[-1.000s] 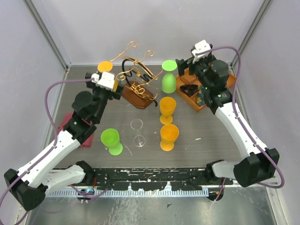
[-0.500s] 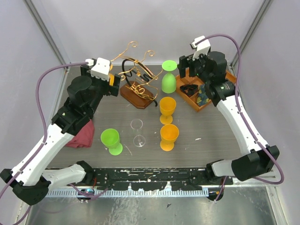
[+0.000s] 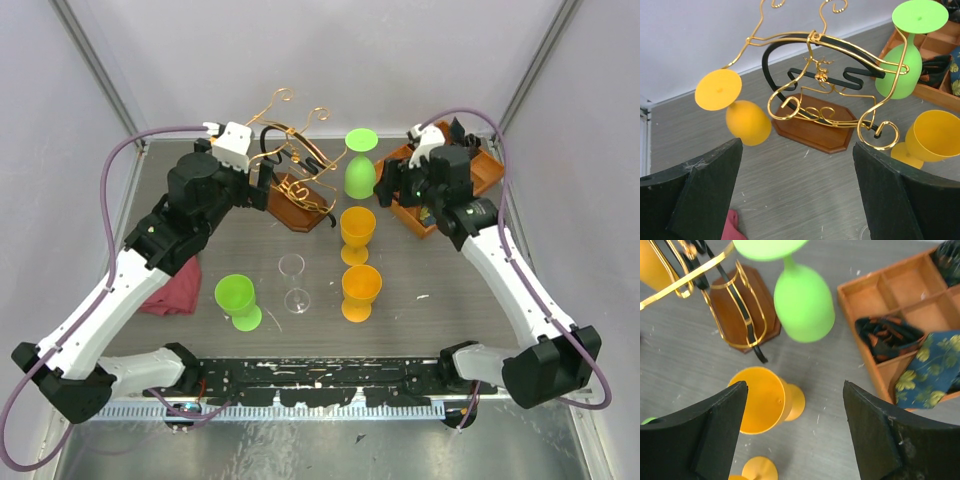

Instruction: Place the wine glass upside down on the wine glass rack

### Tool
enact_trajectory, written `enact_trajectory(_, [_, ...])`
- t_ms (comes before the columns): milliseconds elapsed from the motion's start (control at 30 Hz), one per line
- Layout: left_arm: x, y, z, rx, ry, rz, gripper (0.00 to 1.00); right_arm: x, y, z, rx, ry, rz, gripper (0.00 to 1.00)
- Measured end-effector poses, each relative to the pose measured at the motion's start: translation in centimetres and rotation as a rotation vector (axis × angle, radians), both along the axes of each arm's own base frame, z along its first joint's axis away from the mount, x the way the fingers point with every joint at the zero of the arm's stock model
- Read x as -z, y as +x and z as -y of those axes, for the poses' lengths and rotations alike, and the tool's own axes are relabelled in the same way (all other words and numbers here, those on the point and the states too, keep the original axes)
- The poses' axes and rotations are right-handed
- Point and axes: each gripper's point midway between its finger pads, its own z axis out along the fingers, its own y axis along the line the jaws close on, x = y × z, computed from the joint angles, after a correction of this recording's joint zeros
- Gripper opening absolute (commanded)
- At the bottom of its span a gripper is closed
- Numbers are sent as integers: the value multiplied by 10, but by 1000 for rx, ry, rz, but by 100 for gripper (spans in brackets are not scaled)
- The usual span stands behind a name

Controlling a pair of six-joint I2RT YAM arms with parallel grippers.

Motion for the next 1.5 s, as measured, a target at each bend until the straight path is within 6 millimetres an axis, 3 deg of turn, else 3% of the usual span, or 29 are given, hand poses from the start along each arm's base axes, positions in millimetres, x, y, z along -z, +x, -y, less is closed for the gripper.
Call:
enact_trajectory(133, [6, 1, 4, 4, -14, -21, 98, 32, -10, -10, -11, -3, -78, 82])
enact_trajectory(533, [15, -1, -1, -26, -33, -40, 98, 79, -4, -29, -5, -54, -176, 73])
enact_trajectory(1100, [30, -3, -3, -56, -69, -69, 98, 120, -15, -27, -15, -150, -287, 35])
enact_trajectory(1300, [29, -3, -3, -70, -101, -75, 98, 126, -14, -25, -15, -177, -294, 1])
enact_trajectory(1500, [27, -3, -1, -88, -158, -88, 100, 120, -15, -14, 10, -235, -302, 1])
